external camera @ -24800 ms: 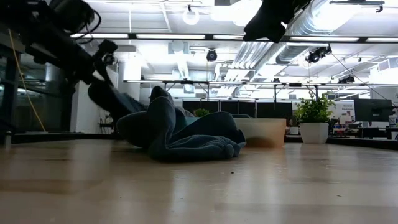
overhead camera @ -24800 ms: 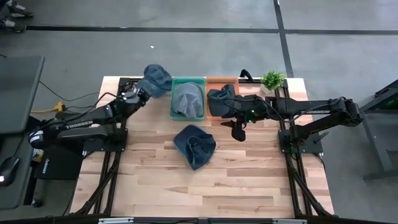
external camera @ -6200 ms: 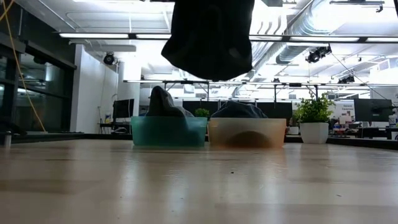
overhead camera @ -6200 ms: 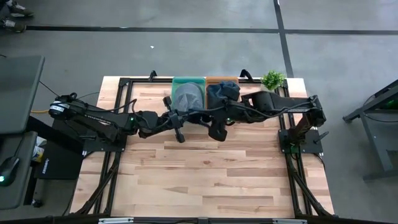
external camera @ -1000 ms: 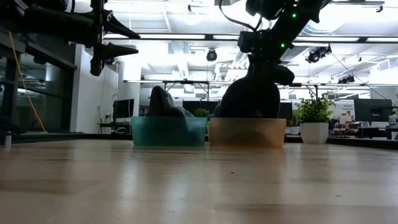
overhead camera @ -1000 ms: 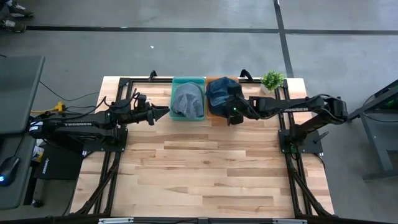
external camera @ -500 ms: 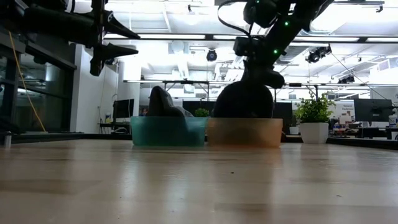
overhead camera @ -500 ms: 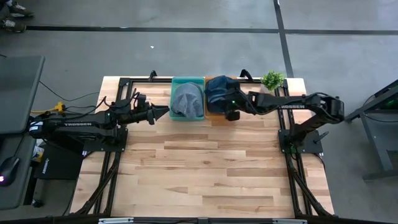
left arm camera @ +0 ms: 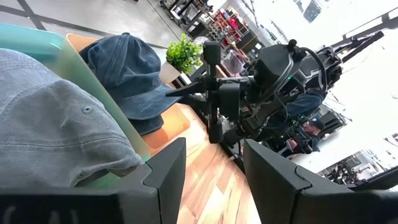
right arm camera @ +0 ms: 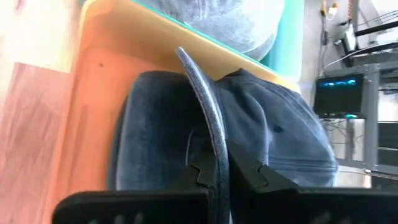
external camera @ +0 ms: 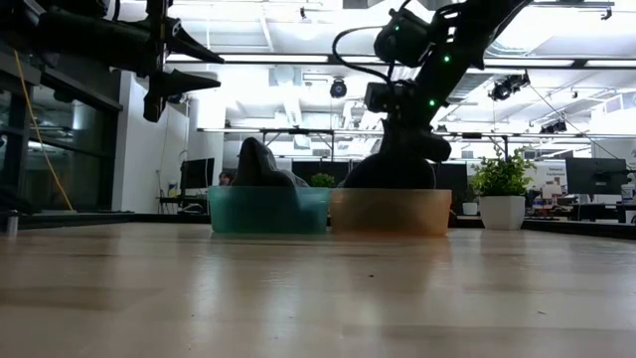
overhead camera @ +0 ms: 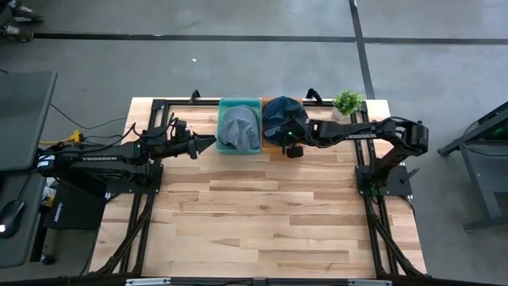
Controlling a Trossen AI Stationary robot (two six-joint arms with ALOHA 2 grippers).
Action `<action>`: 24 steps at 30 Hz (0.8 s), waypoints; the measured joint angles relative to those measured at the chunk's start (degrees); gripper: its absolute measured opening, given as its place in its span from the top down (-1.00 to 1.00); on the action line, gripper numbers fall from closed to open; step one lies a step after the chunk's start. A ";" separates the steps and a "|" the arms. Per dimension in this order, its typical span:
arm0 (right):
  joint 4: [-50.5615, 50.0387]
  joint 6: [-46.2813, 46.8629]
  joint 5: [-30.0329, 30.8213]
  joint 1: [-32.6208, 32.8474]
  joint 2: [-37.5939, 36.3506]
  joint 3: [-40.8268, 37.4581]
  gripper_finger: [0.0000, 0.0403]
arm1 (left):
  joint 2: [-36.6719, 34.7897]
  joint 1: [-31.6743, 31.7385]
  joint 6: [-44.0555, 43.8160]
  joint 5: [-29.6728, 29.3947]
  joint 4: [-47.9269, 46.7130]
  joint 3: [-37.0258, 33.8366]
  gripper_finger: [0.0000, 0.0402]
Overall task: Pick & Place hat
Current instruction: Put the black cap into the orange bin
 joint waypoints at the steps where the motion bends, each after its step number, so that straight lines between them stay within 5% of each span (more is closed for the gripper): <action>1: 0.00 0.40 -0.50 -0.02 0.33 0.00 0.98 | 0.00 0.00 -0.02 0.00 0.00 0.00 0.21; 13: -1.68 6.24 -4.74 -0.09 1.40 -0.03 0.95 | 0.00 0.00 -0.02 0.00 0.00 0.00 0.21; 24: -1.38 9.35 -6.99 0.13 -2.58 -0.57 0.43 | 0.00 0.00 -0.02 0.39 -0.36 0.00 0.21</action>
